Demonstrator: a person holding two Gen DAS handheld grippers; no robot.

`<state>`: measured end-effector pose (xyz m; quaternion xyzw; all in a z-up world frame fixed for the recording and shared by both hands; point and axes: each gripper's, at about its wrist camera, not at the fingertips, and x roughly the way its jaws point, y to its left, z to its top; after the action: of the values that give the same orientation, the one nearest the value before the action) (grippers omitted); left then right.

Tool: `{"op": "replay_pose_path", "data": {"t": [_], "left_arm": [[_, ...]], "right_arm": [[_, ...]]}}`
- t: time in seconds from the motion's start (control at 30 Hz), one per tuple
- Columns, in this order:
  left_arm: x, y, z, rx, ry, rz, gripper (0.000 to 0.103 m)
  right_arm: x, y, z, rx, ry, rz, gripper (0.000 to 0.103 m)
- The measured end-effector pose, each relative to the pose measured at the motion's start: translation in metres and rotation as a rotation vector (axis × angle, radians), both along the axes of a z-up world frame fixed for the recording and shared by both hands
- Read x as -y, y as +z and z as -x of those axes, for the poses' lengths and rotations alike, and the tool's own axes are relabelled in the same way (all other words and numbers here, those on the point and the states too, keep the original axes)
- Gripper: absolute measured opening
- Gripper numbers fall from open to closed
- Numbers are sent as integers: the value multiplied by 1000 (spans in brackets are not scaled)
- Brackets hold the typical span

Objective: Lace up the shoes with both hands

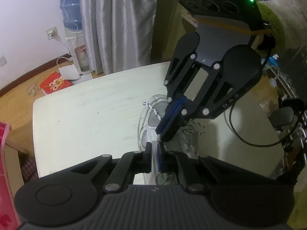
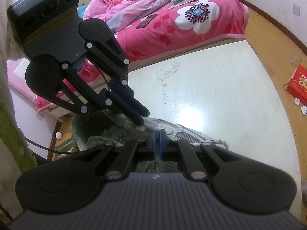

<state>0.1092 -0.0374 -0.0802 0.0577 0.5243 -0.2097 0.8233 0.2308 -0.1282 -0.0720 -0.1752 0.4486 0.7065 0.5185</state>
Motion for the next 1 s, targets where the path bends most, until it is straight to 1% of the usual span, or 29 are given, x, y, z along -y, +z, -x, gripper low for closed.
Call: {"op": "replay_pose_path", "data": {"t": [0.13, 0.23, 0.43, 0.7, 0.83, 0.93, 1.0], "left_arm": [[4, 3, -1, -10, -32, 3, 7], [7, 1, -1, -15, -39, -15, 10], [7, 3, -4, -30, -21, -13, 10], [3, -1, -16, -79, 1, 9, 9], [-2, 6, -18, -77, 14, 20, 8], [-6, 10, -17, -78, 17, 5, 8], [-7, 11, -15, -79, 10, -8, 8]], "right_arm": [[0, -2, -3, -16, -7, 1, 3], [0, -3, -4, -22, -11, -1, 3], [2, -2, -1, 0, -1, -13, 3], [3, 0, 2, 33, 17, -29, 3], [5, 2, 4, 55, 29, -33, 3], [6, 0, 3, 47, 21, -25, 3], [6, -2, 0, 21, -2, -14, 3]]}}
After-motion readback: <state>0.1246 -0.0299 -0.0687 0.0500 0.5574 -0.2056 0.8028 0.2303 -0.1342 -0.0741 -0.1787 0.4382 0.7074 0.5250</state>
